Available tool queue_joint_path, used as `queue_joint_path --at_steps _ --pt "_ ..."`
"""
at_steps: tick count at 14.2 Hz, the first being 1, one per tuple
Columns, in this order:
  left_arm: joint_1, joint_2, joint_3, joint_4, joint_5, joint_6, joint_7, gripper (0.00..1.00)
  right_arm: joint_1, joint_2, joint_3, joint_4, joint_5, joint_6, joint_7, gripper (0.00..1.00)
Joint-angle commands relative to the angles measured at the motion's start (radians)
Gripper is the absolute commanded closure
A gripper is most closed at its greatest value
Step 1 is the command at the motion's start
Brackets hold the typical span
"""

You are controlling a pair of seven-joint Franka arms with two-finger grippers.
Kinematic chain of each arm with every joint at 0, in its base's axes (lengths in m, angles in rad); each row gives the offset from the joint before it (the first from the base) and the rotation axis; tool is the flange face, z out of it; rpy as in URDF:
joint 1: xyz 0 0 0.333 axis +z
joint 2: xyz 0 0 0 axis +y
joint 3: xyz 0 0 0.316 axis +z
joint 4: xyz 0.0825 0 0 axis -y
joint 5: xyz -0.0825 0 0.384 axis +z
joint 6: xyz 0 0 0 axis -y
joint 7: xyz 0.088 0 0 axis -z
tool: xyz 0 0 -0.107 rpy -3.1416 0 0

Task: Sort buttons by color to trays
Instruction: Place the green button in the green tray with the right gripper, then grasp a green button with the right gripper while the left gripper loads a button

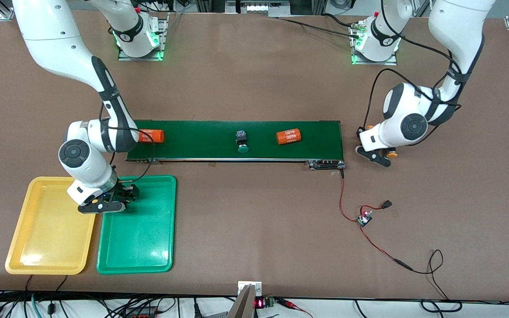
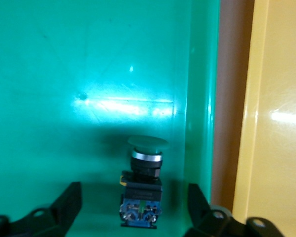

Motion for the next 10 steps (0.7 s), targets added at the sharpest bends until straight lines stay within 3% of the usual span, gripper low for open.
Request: queue_joint_path --at_steps 1,4,6,8,10 --pt "0.001 -0.036 -0.013 0.110 -0.047 -0.156 -0.032 0.81 0.029 -0.164 0.013 -0.165 0.015 -0.006 0.016 0.00" --pt "-0.008 -0.032 -0.060 0.131 -0.267 -0.147 -0.162 0.81 0.037 -0.338 0.102 -0.330 0.074 -0.029 0.181 0.00" --pt "-0.017 -0.022 -0.103 0.132 -0.383 -0.095 -0.267 0.81 0.039 -0.403 0.202 -0.357 0.082 -0.125 0.311 0.00" --pt "-0.037 -0.019 -0.140 0.132 -0.415 -0.043 -0.351 0.81 0.059 -0.428 0.294 -0.354 0.081 -0.153 0.475 0.00" --pt "-0.057 0.001 -0.176 0.131 -0.417 0.019 -0.402 0.81 0.092 -0.422 0.343 -0.336 0.071 -0.148 0.508 0.00"
